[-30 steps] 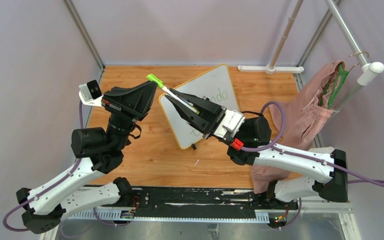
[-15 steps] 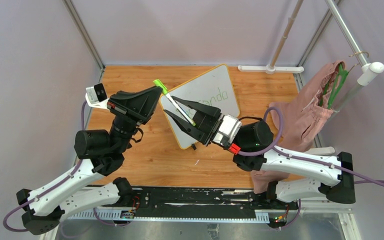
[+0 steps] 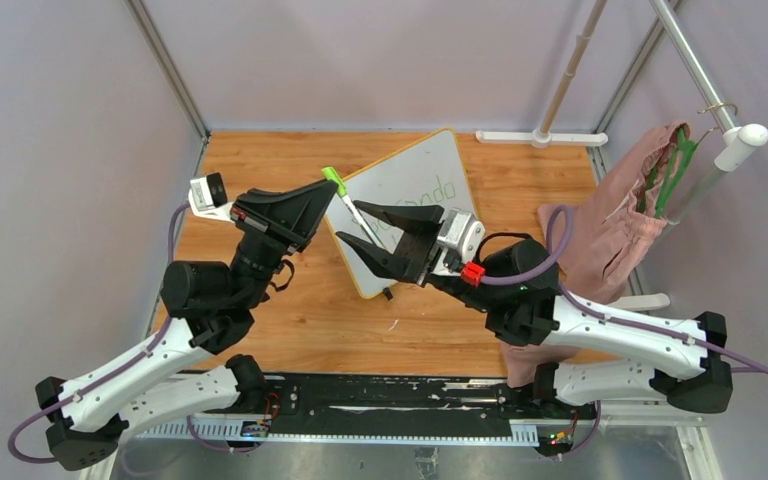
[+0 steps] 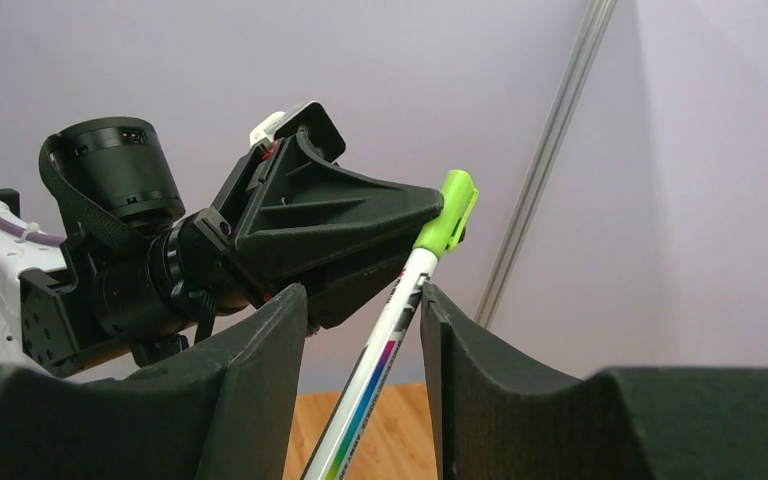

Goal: Write a sentence on the whiteboard
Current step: Close the whiteboard marker at the center of the board.

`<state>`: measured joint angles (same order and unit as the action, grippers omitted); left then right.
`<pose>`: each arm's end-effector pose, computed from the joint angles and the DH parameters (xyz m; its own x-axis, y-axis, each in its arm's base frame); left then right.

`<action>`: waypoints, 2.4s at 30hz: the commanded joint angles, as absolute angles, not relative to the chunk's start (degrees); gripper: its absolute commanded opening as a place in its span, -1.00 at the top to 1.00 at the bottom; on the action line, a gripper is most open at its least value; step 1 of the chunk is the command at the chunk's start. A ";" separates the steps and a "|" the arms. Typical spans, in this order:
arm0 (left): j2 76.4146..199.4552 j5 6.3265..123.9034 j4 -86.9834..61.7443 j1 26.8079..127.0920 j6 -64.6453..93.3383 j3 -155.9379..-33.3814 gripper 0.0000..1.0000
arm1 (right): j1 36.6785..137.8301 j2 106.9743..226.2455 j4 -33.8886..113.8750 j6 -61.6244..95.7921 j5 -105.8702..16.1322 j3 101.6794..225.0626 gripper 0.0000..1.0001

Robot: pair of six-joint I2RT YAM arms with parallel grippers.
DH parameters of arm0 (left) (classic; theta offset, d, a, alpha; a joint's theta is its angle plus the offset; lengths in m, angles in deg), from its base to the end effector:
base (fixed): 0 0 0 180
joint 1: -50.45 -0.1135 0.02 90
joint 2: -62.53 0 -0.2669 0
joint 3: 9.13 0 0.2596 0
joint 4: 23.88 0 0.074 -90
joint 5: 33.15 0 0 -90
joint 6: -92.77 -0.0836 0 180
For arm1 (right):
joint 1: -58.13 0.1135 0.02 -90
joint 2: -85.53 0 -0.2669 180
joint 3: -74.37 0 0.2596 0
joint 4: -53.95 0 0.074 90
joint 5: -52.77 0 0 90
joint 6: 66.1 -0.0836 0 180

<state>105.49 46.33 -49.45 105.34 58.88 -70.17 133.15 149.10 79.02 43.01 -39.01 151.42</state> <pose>0.1186 -0.1421 0.4838 -0.3832 -0.8740 -0.2988 0.7357 -0.0932 -0.6709 0.0691 0.2681 0.5112 0.4704 0.4919 -0.7326 -0.8655 0.4190 -0.2743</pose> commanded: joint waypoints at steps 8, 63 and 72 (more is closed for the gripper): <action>105.08 43.55 -48.93 105.91 58.22 -68.06 1.00 | 134.42 145.09 63.02 30.33 -30.71 153.72 -0.04; 96.23 54.85 -41.54 105.91 50.76 -62.76 1.00 | 125.41 157.85 10.44 1.66 -52.17 185.43 0.49; 95.36 57.03 -41.25 105.90 49.95 -62.03 -0.06 | 125.35 154.42 8.40 5.41 -51.31 182.98 1.00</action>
<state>96.13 54.85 -41.08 105.45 50.99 -62.37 125.85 157.19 9.04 2.60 -50.90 184.25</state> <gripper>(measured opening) 0.399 0.045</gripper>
